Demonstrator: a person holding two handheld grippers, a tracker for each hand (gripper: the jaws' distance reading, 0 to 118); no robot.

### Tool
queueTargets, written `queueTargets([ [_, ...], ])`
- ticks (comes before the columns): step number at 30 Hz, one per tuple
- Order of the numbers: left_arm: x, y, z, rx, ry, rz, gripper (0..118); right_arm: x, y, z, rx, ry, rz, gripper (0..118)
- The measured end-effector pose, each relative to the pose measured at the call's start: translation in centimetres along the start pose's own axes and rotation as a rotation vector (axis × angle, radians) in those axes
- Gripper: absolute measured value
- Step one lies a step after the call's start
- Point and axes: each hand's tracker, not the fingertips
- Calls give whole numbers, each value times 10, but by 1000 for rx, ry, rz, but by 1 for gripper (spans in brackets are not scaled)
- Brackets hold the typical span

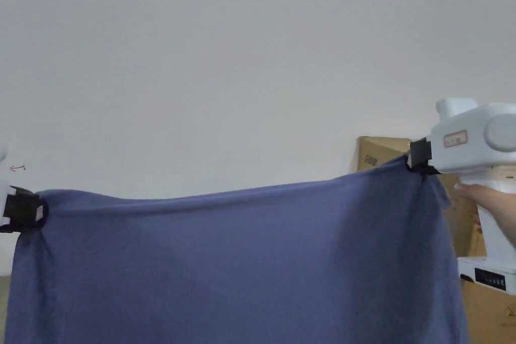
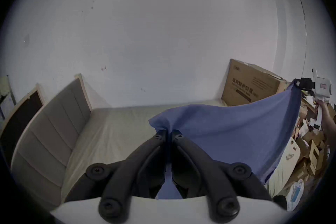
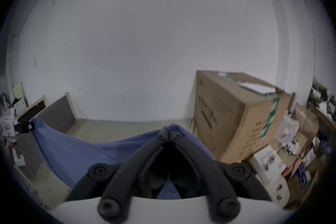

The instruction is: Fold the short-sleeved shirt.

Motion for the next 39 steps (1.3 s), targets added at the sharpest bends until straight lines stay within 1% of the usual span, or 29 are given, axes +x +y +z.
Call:
queueTargets([
  [2,-3,17,-9,32,27,16,4,-9,24,-14,28,-23,27,0],
  [3,5,23,-9,41,37,24,4,-14,34,-21,37,-41,37,0],
  [6,2,42,-27,94,59,53,4,-26,61,-40,71,-73,52,0],
  [7,-7,48,-44,109,70,54,4,-30,69,-46,84,-82,56,0],
  [13,-13,80,-88,206,155,23,4,-51,106,-79,178,-152,125,0],
  [16,-22,89,-113,228,173,11,4,-54,114,-96,204,-155,147,0],
  [19,-26,80,-140,210,183,-9,4,-53,97,-120,192,-159,143,0],
  [22,-25,41,-168,155,175,-37,4,-44,41,-151,124,-160,136,0],
  [24,-21,-3,-187,65,145,-39,4,-36,-21,-166,34,-148,112,0],
  [26,-17,-57,-203,-81,123,-51,4,-23,-92,-179,-126,-116,77,0],
  [27,-16,-86,-208,-138,95,-47,4,-15,-127,-184,-203,-85,61,0],
  [29,-12,-160,-210,-281,64,-55,4,-1,-216,-183,-368,-86,39,0],
  [30,-12,-190,-208,-331,46,-53,4,4,-251,-179,-430,-75,33,0],
  [31,-2,-231,-192,-396,33,-39,4,9,-293,-170,-516,-79,66,0],
  [32,-2,-263,-185,-459,20,-21,4,5,-331,-149,-591,-78,93,0],
  [33,-3,-295,-175,-524,6,7,4,10,-365,-136,-650,-51,111,0],
  [34,-7,-322,-164,-578,5,26,4,15,-392,-122,-701,-34,110,0],
  [35,-12,-344,-152,-625,0,40,4,20,-415,-106,-745,-32,89,0],
  [36,-13,-364,-139,-675,-7,48,4,11,-433,-77,-788,-26,34,0],
  [37,-14,-380,-126,-701,-4,56,4,16,-447,-62,-829,-6,1,0],
  [39,-13,-399,-91,-712,-19,65,4,24,-465,-30,-865,15,-10,0],
])
